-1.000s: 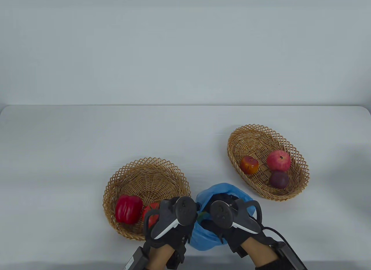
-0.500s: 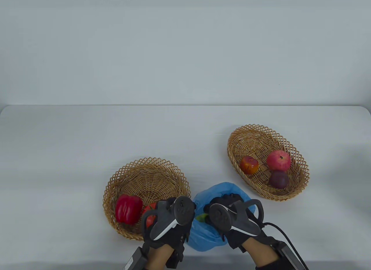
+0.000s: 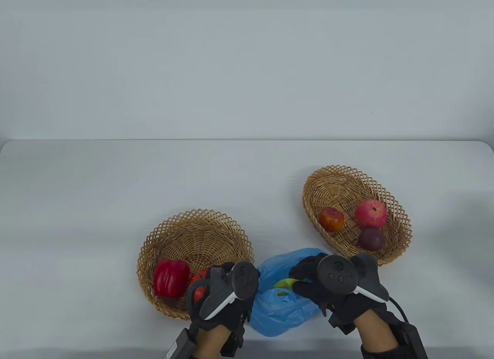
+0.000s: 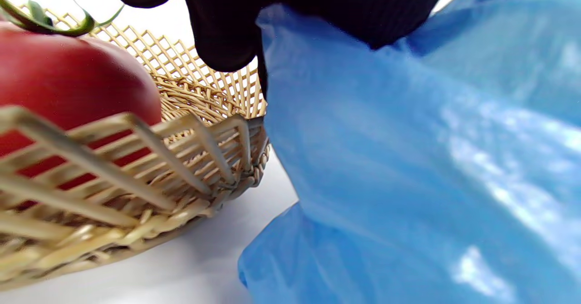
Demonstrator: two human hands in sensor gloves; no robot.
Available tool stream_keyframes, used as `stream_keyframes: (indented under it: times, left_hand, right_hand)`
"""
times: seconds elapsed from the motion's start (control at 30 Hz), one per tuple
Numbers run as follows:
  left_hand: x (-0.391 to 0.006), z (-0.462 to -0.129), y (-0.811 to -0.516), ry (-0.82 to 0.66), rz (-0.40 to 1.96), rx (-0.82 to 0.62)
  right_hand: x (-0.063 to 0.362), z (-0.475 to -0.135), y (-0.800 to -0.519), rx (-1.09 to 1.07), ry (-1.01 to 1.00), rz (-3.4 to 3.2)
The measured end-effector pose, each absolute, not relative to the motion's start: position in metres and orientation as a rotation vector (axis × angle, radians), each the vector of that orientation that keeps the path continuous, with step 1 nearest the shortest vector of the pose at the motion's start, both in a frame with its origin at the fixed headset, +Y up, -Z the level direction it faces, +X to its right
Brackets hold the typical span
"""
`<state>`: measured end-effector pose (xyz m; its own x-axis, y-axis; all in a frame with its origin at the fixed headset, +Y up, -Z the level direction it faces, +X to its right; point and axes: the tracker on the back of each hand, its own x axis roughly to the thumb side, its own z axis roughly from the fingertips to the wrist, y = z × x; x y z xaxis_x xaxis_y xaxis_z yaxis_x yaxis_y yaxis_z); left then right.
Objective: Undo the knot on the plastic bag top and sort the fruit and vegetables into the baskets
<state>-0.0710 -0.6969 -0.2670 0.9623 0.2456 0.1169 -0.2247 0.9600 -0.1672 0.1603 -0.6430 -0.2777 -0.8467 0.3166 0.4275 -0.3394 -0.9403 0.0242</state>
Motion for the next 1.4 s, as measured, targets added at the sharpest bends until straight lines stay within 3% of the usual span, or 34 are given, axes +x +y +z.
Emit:
stream_keyframes:
  times: [0.8, 1.2, 1.27, 1.4]
  left_hand:
    - [-0.073, -0.266, -0.696, -0.167, 0.263, -0.172]
    - [-0.117, -0.252, -0.654, -0.171, 0.682, 0.059]
    - [-0.123, -0.249, -0.649, -0.242, 0.807, 0.083]
    - [-0.117, -0.241, -0.642, -0.554, 1.047, 0.057]
  right_hand:
    - [0.205, -0.286, -0.635, 0.450, -0.014, 1.903]
    - [0.195, -0.273, -0.629, 0.378, -0.170, 2.006]
    - [0.190, -0.270, -0.629, 0.373, -0.184, 2.030]
    - [0.179, -0.263, -0.627, 0.385, -0.236, 2.105]
